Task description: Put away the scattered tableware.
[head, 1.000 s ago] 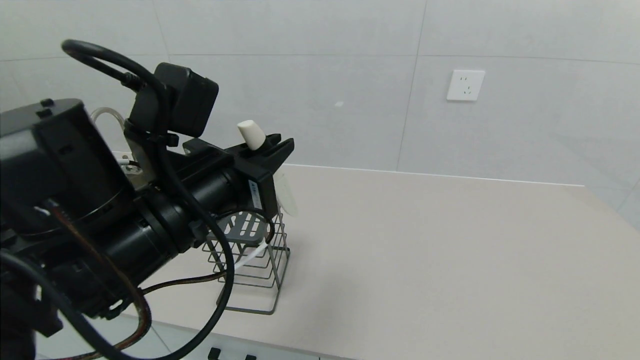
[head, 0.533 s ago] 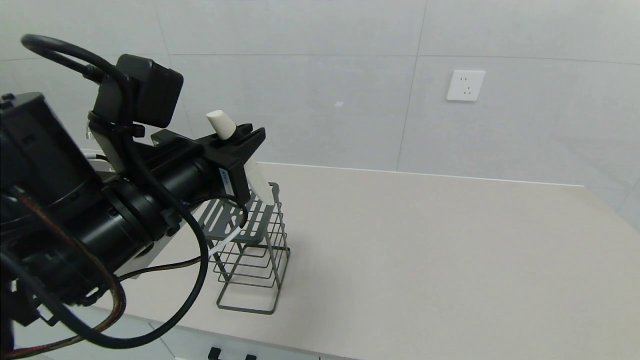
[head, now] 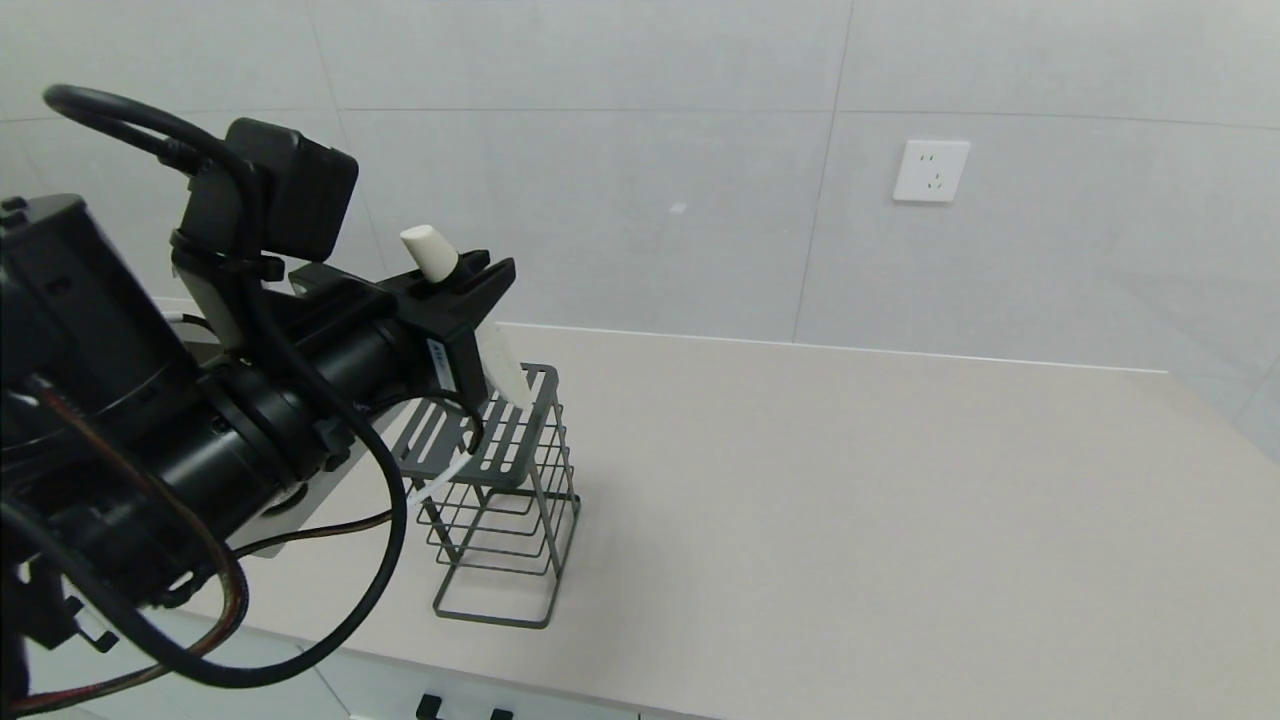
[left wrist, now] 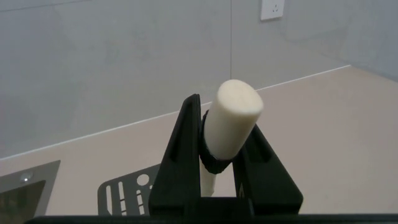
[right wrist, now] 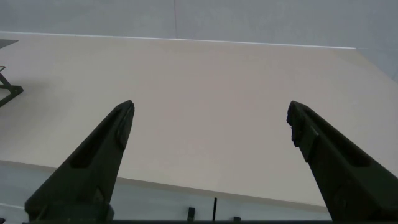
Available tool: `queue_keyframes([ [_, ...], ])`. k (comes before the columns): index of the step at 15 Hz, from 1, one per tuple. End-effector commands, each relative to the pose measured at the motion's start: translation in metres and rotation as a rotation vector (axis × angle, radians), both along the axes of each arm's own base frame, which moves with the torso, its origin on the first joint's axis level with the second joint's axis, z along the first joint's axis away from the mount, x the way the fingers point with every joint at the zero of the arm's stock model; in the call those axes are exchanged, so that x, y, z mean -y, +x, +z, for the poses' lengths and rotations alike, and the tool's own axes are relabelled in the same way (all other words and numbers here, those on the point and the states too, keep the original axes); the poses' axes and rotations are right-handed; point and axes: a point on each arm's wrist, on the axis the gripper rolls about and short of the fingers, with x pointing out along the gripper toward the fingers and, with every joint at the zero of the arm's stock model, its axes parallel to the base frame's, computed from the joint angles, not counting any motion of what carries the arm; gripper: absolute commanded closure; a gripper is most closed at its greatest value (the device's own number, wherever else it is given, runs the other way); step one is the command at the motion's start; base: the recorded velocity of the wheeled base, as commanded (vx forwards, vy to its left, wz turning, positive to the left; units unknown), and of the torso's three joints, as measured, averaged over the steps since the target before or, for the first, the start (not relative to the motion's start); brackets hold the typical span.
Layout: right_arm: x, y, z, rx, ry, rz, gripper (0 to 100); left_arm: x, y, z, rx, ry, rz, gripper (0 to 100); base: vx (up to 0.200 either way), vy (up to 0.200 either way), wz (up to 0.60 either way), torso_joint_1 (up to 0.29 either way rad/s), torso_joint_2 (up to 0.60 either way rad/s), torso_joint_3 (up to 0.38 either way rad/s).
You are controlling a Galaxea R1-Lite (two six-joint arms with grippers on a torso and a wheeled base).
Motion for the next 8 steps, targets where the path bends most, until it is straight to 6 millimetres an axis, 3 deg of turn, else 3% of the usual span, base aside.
queue_keyframes([
  [1,0.0,0.0,0.0,-0.004,0.0,0.0,0,-0.001,0.004,-0.002,0.005,0.023,0.019,100,0.0,0.0,0.0,0.0,0.0,0.0],
  [8,0.0,0.0,0.0,-0.002,0.001,0.0,0,0.018,0.015,-0.001,0.04,0.037,0.055,100,0.0,0.0,0.0,0.0,0.0,0.0],
])
